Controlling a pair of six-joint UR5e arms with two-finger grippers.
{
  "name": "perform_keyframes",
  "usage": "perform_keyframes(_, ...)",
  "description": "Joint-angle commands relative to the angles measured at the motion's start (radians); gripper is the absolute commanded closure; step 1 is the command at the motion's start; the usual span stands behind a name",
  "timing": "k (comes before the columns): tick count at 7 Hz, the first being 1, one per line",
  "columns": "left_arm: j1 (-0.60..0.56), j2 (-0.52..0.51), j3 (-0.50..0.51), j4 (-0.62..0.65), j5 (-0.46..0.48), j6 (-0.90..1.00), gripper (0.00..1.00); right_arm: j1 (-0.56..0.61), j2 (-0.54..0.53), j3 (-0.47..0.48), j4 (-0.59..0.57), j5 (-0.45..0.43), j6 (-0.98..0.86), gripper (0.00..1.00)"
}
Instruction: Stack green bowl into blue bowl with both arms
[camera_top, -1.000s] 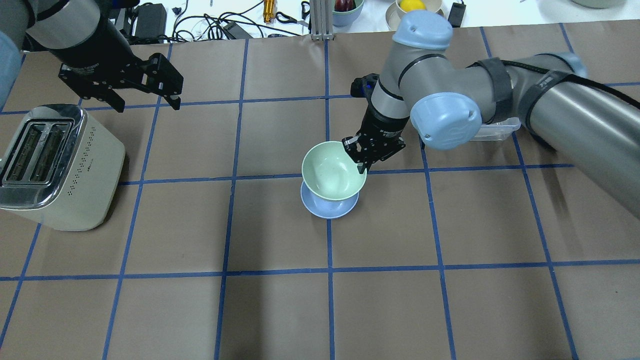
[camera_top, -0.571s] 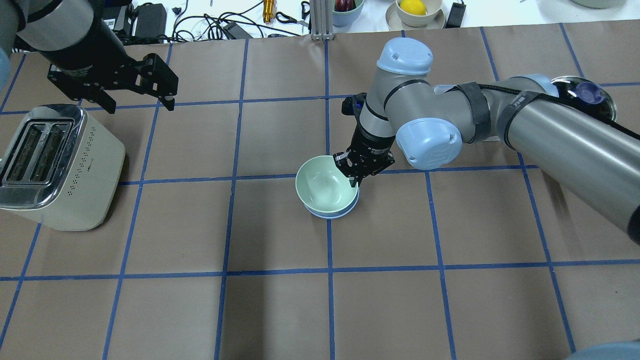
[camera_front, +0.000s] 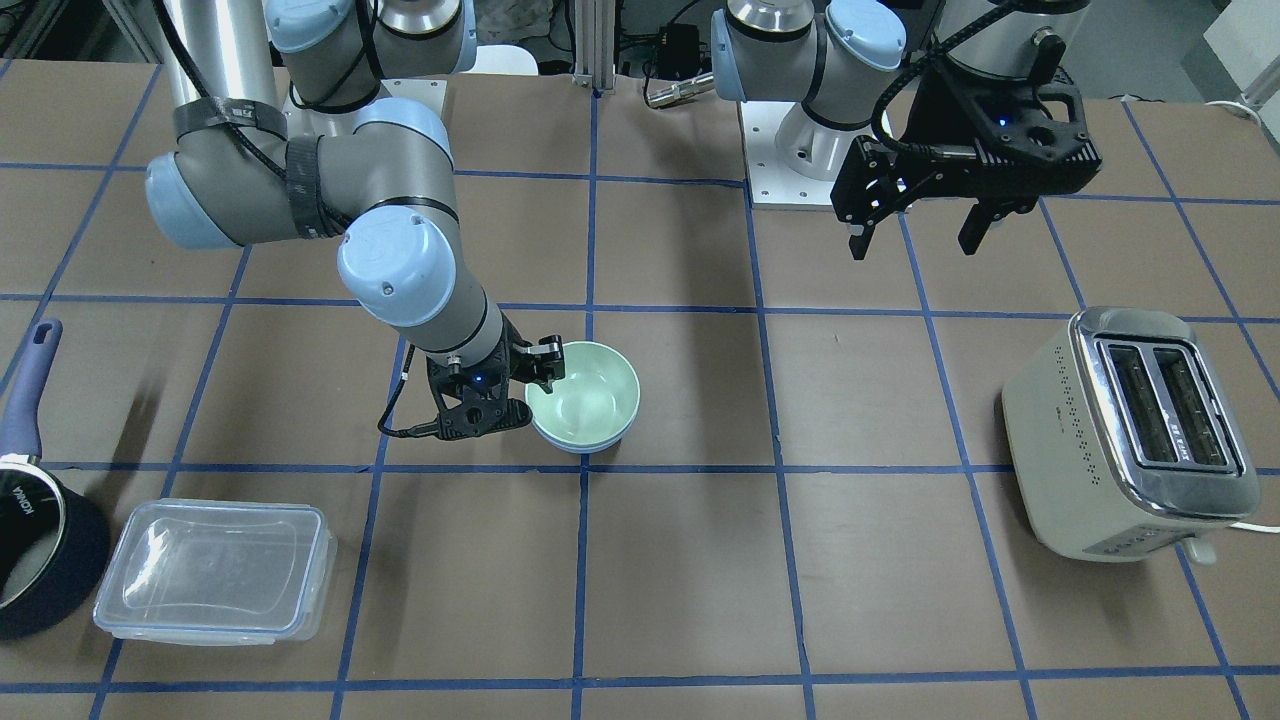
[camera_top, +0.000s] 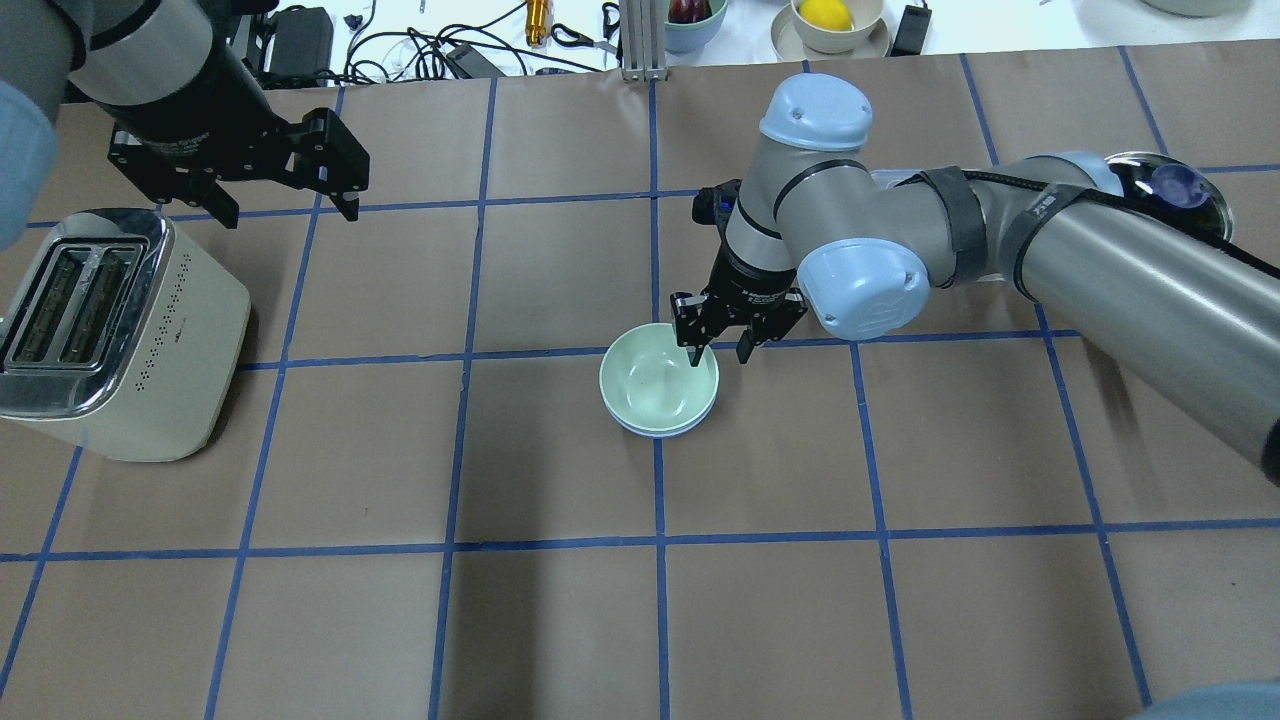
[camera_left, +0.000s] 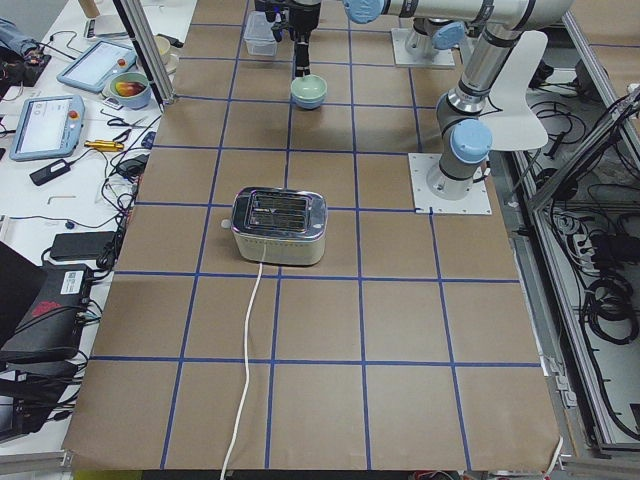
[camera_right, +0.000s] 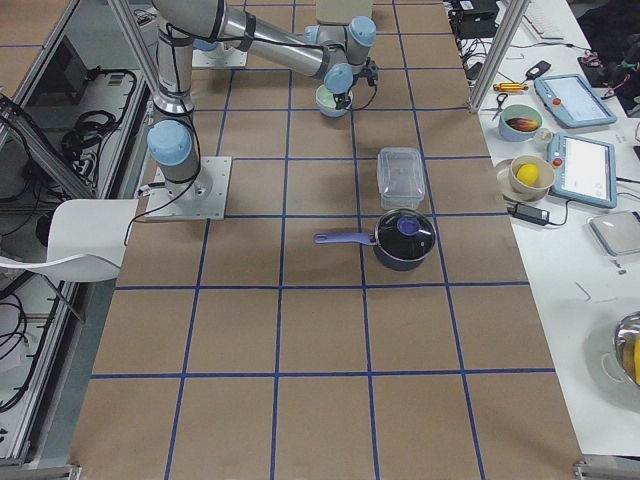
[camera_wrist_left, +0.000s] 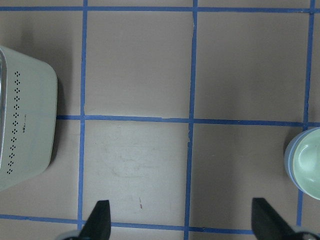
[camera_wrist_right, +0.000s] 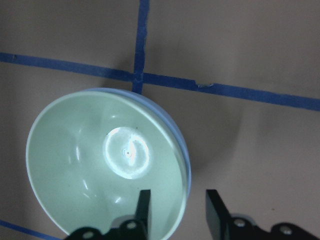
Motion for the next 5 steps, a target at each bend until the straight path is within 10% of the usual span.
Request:
perform_keyframes(1, 0.003, 0.005, 0.002, -0.001, -0.021, 0.0, 0.0, -0.026, -0.097, -0.061, 0.038, -0.185, 0.004, 0.0)
perform_keyframes(5, 0.002, 0.011, -0.004, -0.001, -0.021, -0.004, 0.0, -0.203, -0.314, -0.112, 0.358, -0.223, 0.017, 0.0)
